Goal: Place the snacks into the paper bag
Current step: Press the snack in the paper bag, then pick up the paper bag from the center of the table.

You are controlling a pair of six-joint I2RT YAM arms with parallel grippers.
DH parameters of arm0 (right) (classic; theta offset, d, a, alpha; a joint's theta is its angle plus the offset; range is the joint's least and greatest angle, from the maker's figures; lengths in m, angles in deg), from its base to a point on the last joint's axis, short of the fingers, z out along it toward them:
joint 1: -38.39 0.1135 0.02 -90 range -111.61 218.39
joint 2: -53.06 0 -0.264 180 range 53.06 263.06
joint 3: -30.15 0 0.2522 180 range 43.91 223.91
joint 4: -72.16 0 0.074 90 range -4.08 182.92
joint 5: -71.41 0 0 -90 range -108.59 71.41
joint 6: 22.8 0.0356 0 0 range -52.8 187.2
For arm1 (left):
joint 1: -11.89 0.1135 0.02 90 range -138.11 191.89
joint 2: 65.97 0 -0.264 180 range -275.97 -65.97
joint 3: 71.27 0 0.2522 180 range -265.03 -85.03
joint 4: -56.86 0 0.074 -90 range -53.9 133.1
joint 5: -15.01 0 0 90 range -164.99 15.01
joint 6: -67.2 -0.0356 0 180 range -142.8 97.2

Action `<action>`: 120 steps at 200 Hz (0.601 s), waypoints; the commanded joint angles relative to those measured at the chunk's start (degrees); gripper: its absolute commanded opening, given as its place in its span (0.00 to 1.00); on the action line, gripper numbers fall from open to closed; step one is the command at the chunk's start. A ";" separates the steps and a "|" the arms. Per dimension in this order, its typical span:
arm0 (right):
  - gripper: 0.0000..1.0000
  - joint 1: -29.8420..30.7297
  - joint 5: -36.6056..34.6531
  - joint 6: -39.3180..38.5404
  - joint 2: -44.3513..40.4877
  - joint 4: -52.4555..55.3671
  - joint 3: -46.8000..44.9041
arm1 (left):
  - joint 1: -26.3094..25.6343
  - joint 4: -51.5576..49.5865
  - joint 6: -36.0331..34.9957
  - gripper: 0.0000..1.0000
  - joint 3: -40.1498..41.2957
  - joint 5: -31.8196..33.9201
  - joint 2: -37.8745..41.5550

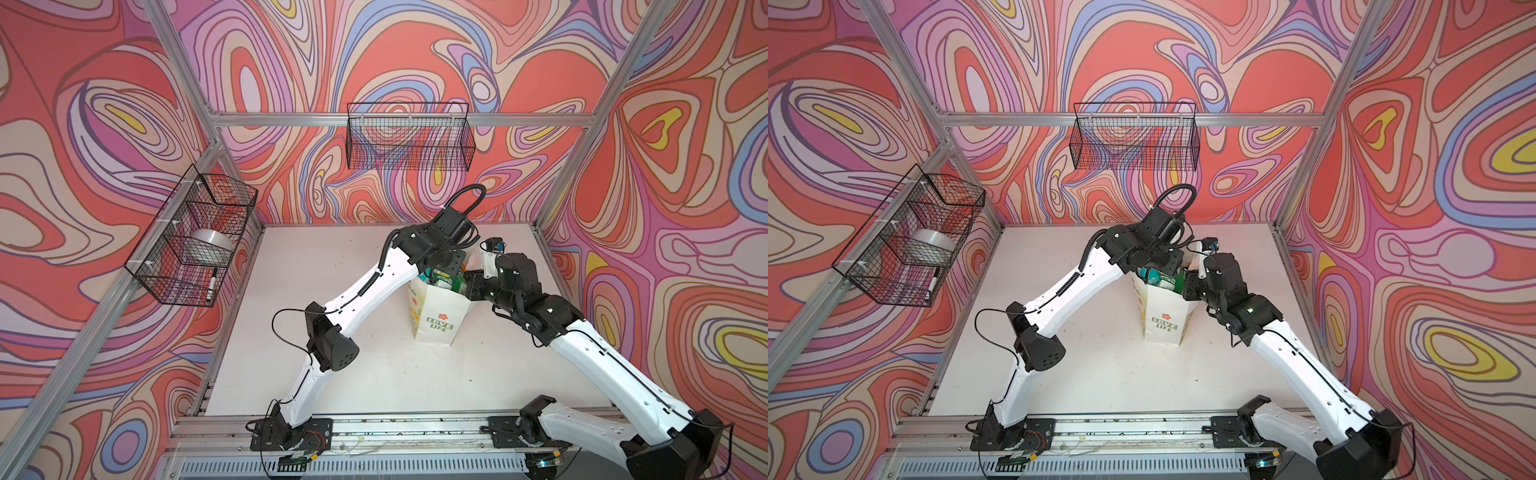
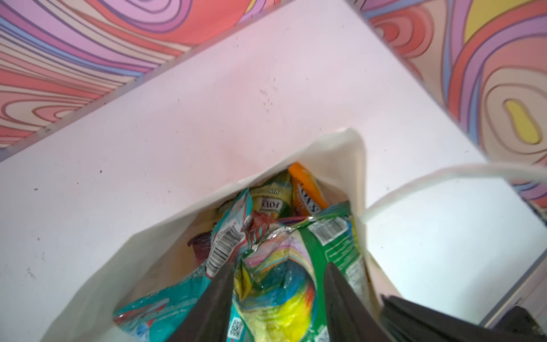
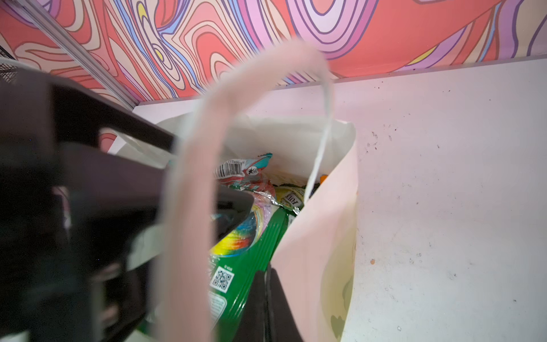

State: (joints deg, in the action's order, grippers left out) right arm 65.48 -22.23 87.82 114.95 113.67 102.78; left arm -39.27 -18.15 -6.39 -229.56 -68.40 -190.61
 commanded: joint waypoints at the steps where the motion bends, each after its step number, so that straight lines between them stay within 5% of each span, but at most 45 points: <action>1: 0.00 0.07 -1.23 -0.40 0.19 0.73 -0.78 | -0.36 1.17 1.82 0.61 -0.82 -1.17 6.64; 26: 0.07 0.07 -1.11 -0.59 0.12 1.54 -0.21 | -0.29 4.41 2.23 0.69 2.67 -2.78 13.09; 77: 0.48 0.07 -2.30 -1.20 0.30 3.20 1.70 | -0.18 11.48 1.62 0.95 21.70 2.62 30.07; 120: 0.79 0.07 -3.26 -0.82 0.09 5.41 5.57 | 3.54 13.12 3.60 0.97 33.95 4.42 36.63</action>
State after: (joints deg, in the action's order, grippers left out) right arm 65.48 -23.89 87.04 115.21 117.67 105.08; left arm -38.22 -6.44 -4.67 -199.77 -66.10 -153.65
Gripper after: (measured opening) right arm 0.753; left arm 0.974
